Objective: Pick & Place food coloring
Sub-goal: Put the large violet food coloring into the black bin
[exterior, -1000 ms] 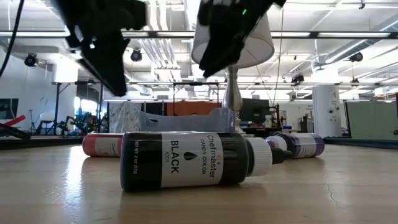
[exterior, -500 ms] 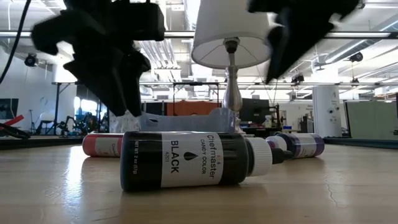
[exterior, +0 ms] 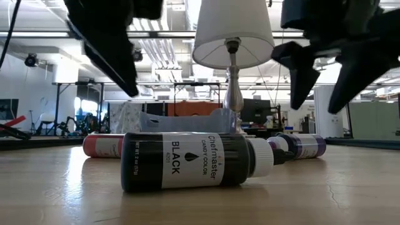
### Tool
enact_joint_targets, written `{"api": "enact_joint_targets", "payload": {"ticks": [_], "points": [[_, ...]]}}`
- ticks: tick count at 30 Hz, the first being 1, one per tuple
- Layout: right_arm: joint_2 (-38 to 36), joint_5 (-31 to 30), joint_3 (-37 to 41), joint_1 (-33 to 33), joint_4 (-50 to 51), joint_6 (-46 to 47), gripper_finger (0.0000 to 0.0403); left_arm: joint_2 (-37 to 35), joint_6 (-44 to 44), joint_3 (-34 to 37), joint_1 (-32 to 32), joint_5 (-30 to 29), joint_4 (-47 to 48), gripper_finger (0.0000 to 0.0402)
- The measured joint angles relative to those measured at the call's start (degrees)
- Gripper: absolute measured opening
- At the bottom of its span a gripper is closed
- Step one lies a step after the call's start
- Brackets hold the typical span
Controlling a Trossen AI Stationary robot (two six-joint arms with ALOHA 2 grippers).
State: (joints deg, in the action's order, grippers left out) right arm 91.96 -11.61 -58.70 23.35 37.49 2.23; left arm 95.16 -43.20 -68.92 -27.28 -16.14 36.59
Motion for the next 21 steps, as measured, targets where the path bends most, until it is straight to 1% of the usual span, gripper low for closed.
{"api": "enact_joint_targets", "payload": {"ticks": [7,11,14,21], "points": [[5.2,0.8,-3.3,-3.2,-0.8,-8.5,0.0298,-0.6,-15.2,-0.1,-7.4,-7.3,1.3,0.021],[8.0,4.3,-4.4,-5.7,-0.5,-9.7,0.0298,-0.7,-21.2,-0.1,-9.4,-10.7,1.8,0.021],[10.1,5.9,-4.9,-6.6,-0.4,-9.8,0.0293,-0.7,-23.8,-0.1,-10.0,-11.4,2.2,0.021],[14.7,10.0,-7.5,-7.5,-0.3,-10.1,0.0271,-0.7,-25.9,-0.1,-10.5,-11.8,3.5,0.021]]}}
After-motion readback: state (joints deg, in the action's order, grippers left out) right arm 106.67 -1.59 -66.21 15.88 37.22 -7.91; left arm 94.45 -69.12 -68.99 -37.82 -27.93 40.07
